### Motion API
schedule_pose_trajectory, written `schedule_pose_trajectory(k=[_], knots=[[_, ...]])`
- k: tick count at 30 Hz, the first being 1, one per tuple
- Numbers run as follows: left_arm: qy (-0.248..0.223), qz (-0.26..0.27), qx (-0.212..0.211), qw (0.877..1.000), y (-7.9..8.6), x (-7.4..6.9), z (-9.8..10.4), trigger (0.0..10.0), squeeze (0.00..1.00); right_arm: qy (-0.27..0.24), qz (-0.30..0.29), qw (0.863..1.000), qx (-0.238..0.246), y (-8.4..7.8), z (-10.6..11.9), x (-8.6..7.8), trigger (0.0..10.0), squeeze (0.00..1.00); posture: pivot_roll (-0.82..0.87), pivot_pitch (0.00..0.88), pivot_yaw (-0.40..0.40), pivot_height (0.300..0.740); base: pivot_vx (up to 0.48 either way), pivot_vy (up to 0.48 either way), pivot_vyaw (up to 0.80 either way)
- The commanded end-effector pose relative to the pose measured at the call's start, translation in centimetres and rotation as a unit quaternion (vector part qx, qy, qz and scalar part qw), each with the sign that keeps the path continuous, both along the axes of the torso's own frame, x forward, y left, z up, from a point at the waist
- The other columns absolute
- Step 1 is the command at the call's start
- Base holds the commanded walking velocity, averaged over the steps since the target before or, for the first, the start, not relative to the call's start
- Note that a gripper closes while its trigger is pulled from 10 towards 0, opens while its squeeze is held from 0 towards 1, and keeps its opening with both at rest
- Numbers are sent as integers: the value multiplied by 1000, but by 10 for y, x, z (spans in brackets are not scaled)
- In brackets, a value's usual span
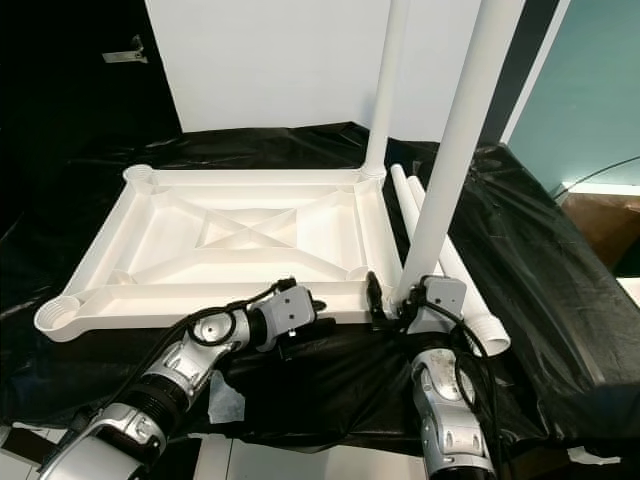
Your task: Building children table
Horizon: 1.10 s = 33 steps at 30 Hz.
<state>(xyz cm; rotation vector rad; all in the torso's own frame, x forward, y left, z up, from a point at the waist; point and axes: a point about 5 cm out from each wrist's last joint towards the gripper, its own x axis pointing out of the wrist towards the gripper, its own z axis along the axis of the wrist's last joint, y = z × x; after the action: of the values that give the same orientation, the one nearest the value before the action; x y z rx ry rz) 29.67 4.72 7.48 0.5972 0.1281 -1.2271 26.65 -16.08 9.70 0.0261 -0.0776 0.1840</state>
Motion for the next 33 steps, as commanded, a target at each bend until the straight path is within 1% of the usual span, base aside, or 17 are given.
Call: schedule_pose_trajectory(k=[1, 3, 4, 6, 7, 8, 9, 10, 12, 14, 19, 20, 22, 23, 27, 30, 33], knots=[[77, 11, 52, 996, 2, -22, -41, 10000, 0, 22, 73, 997, -5, 20, -7, 0, 10000, 0, -48, 10, -27, 740, 0, 0, 0], [77, 10, 52, 996, 1, -21, -41, 10000, 0, 23, 104, 994, -23, 10, -6, -1, 10000, 0, -60, 9, -22, 740, 0, 0, 0], [77, 10, 52, 996, 1, -21, -41, 10000, 0, 23, 104, 994, -23, 10, -6, -1, 10000, 0, -60, 9, -22, 740, 0, 0, 0], [76, 7, 53, 996, 1, -20, -40, 10000, 0, 39, 173, 984, -22, -7, -1, -2, 10000, 0, -65, 9, -17, 740, 0, 0, 0], [76, 7, 53, 996, 1, -20, -40, 10000, 0, 39, 173, 984, -22, -7, -1, -2, 10000, 0, -65, 9, -17, 740, 0, 0, 0], [76, 7, 54, 996, 1, -20, -40, 10000, 0, 42, 211, 976, -17, -12, 4, -3, 10000, 0, -67, 8, -15, 740, 0, 0, 0], [76, 7, 54, 996, 1, -20, -40, 10000, 0, 42, 211, 976, -17, -12, 4, -3, 10000, 0, -67, 8, -15, 740, 0, 0, 0], [76, 7, 55, 996, 1, -19, -40, 10000, 0, 42, 244, 968, -24, -16, 11, -3, 10000, 0, -68, 8, -15, 740, 0, 0, 0], [76, 7, 55, 996, 1, -19, -40, 10000, 0, 42, 244, 968, -24, -16, 11, -3, 10000, 0, -68, 8, -15, 740, 0, 0, 0], [75, 7, 56, 996, 1, -19, -40, 10000, 0, 43, 286, 956, -54, -22, 20, 1, 10000, 0, -65, 7, -15, 740, 0, 0, 0], [74, 10, 57, 996, 2, -19, -40, 10000, 0, 50, 318, 944, -74, -28, 27, 7, 10000, 0, -57, 6, -17, 740, 0, 0, 0], [75, 11, 57, 996, 3, -19, -40, 10000, 0, 57, 334, 938, -78, -29, 27, 7, 7098, 0, -51, 6, -20, 740, 0, 0, 0], [75, 11, 57, 996, 3, -19, -40, 10000, 0, 57, 334, 938, -78, -29, 27, 7, 7098, 0, -51, 6, -20, 740, 0, 0, 0], [75, 13, 58, 995, 5, -19, -41, 10000, 0, 65, 350, 931, -84, -30, 27, 7, 0, 0, -44, 5, -22, 740, 0, 0, 0], [75, 15, 59, 995, 6, -19, -41, 10000, 0, 77, 362, 925, -87, -33, 27, 8, 0, 0, -41, 4, -23, 740, 0, 0, 0], [75, 18, 59, 995, 8, -18, -41, 10000, 0, 108, 384, 913, -86, -40, 26, 11, 0, 0, -32, 4, -21, 740, 0, 0, 0], [74, 18, 59, 995, 8, -18, -41, 10000, 0, 113, 389, 910, -86, -40, 26, 11, 0, 0, -32, 4, -20, 740, 0, 0, 0]])
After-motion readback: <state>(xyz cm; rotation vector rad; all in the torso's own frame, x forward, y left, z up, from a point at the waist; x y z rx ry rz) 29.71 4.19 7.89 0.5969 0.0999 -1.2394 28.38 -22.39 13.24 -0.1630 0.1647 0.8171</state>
